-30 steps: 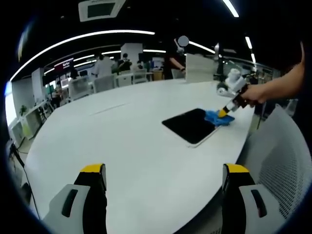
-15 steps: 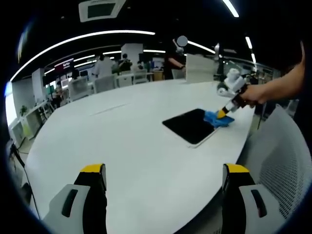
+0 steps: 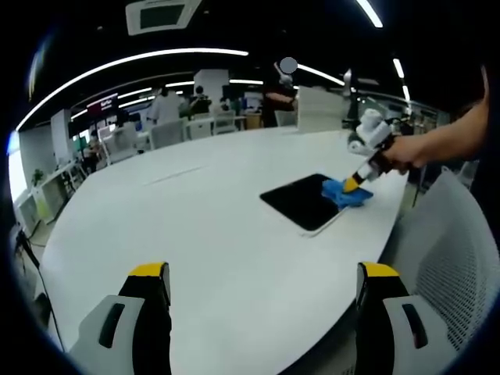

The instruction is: Wipe the mirror surface with the cleaning cloth until all visible marks leave the cleaned area.

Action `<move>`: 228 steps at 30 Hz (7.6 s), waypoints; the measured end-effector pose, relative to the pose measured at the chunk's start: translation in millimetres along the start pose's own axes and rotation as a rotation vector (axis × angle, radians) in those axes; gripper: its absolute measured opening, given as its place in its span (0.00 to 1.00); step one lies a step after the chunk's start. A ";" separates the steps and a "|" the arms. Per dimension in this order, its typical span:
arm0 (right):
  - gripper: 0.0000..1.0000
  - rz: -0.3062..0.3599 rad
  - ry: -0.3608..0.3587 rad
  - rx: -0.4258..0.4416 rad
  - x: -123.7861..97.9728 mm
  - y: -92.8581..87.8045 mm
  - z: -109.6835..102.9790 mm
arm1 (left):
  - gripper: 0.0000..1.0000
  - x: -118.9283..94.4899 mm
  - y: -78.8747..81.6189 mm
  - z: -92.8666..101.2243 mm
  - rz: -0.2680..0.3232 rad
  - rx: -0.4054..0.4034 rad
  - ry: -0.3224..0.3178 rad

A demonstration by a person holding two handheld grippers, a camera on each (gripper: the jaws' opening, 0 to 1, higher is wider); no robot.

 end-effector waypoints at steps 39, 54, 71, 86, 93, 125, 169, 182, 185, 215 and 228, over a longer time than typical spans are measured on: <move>0.00 -0.042 0.065 -0.075 18.7 10.3 -58.5 | 0.99 -0.4 0.2 -0.3 0.001 -0.002 0.004; 0.00 -0.046 0.088 -0.091 23.8 13.0 -73.1 | 0.99 0.5 -0.9 0.0 -0.008 0.001 0.001; 0.00 -0.052 0.126 -0.083 29.1 15.4 -91.1 | 0.99 1.4 -1.0 -0.1 -0.011 0.002 0.002; 0.00 -0.057 0.141 -0.113 34.7 17.9 -107.5 | 0.96 0.8 -2.4 -0.7 -0.018 -0.001 0.003; 0.00 -0.063 0.146 -0.129 36.9 18.1 -115.4 | 0.98 0.3 -1.4 -0.5 -0.011 -0.005 0.003; 0.00 -0.067 0.157 -0.150 38.8 17.6 -122.2 | 0.99 0.8 -1.6 -0.4 -0.017 -0.016 -0.004; 0.00 -0.082 0.148 -0.182 48.3 52.3 -119.1 | 0.99 2.7 -2.6 0.0 -0.020 -0.014 -0.010; 0.00 -0.087 0.147 -0.190 51.6 66.4 -116.6 | 0.99 2.8 -2.9 -0.5 -0.021 -0.016 -0.007; 0.00 -0.087 0.143 -0.194 52.7 71.8 -115.3 | 0.99 2.9 -3.1 -0.5 -0.022 -0.015 -0.006; 0.00 -0.094 0.114 -0.224 63.9 110.9 -111.0 | 0.99 3.0 -3.9 -1.6 -0.024 -0.021 -0.005; 0.00 -0.096 0.122 -0.218 64.9 114.9 -110.4 | 0.99 4.0 -5.2 -0.2 -0.040 -0.011 -0.008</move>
Point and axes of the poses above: the point that each gripper's makers call its tool centre point, and the gripper's own axes: x roughly forward along the fingers, z roughly to its right, y roughly out of its top, the point moved 5 cm from there along -x, roughly backward along the fingers, and after that the axes turned 15 degrees about -z, right-handed, at the moved point
